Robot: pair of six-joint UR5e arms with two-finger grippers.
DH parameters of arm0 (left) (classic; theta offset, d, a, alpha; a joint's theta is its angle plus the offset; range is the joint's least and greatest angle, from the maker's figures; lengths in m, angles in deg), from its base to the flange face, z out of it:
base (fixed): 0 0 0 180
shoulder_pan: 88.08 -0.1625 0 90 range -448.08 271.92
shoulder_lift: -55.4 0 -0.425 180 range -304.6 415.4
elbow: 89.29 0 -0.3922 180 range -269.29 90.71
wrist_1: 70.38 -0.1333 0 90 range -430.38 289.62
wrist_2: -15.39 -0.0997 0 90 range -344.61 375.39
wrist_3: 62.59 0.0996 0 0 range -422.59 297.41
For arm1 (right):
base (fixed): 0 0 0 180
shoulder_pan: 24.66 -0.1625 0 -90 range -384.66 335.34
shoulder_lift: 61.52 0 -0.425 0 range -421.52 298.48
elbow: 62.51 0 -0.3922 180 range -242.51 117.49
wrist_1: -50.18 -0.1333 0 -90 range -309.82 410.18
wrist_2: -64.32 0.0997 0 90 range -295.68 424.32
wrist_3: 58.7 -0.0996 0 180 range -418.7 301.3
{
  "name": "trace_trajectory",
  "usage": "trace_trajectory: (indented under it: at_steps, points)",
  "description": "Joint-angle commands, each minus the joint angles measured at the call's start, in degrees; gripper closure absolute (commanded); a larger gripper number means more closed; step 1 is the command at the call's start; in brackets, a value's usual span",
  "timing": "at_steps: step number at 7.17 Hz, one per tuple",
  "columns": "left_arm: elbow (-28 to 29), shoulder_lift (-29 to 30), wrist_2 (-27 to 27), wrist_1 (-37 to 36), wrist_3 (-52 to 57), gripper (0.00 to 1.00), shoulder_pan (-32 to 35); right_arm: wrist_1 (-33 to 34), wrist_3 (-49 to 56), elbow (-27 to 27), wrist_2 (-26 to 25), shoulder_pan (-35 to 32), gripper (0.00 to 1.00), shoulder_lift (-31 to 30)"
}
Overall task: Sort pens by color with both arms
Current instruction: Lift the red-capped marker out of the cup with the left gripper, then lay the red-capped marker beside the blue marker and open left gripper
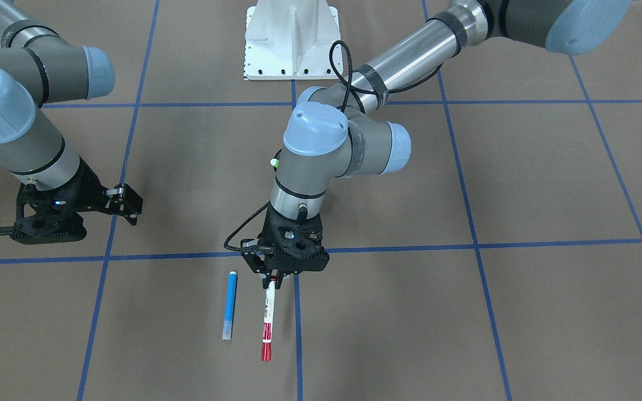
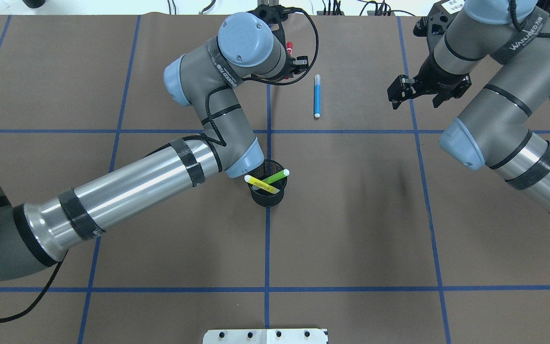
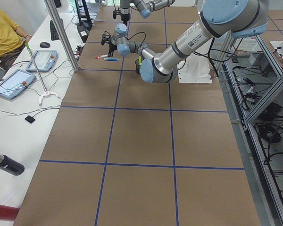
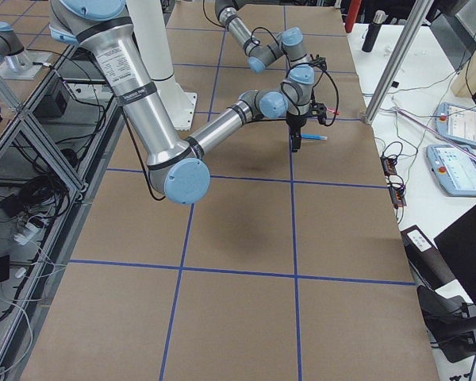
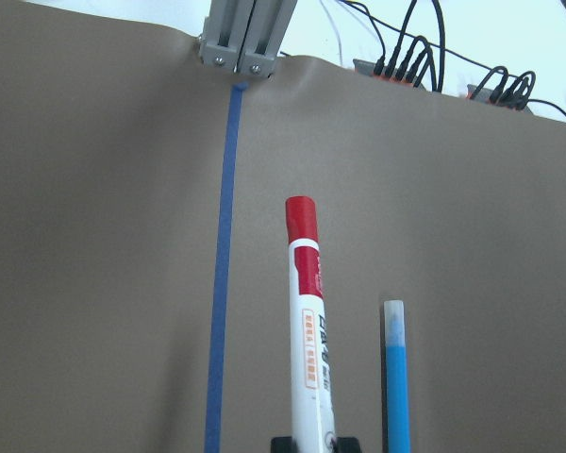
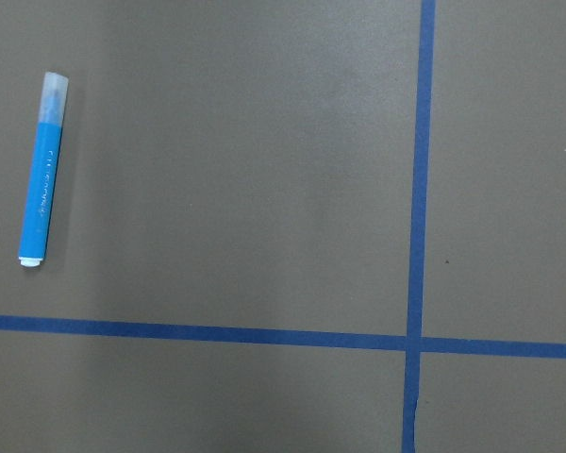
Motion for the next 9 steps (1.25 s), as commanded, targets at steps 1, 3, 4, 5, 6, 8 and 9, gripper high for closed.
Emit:
trace_trajectory:
  at_steps: [1, 3, 4, 5, 6, 8, 9]
  points:
    - [4.7, 2.0, -3.0, 2.8, 0.0, 1.00, -2.1, 0.0, -0.1, 0.0, 0.0, 0.1, 0.01, -0.1]
    - [8.2, 3.7, -4.1, 4.0, 0.9, 1.00, -2.4, 0.0, -0.1, -0.1, 0.0, 0.2, 0.01, -0.1]
    - [10.0, 4.3, -4.2, 5.4, 0.9, 1.00, -2.4, 0.0, -0.2, -0.1, 0.0, 0.3, 0.01, -0.1]
    - [10.8, 4.5, -5.4, 5.7, 0.9, 1.00, -2.4, 0.0, -0.2, -0.1, 0.0, 0.4, 0.01, 0.0]
    - [11.0, 4.5, -5.4, 5.7, 1.0, 1.00, -2.5, 0.0, -0.1, -0.2, 0.0, 0.4, 0.01, 0.0]
    - [10.5, 4.5, -5.4, 5.7, 1.0, 1.00, -4.1, -0.1, -0.1, -0.6, 0.0, 0.4, 0.01, 0.0]
    - [10.4, 4.5, -5.4, 5.7, 1.0, 1.00, -5.0, -0.1, -0.2, -0.8, -0.1, 0.5, 0.01, 0.0]
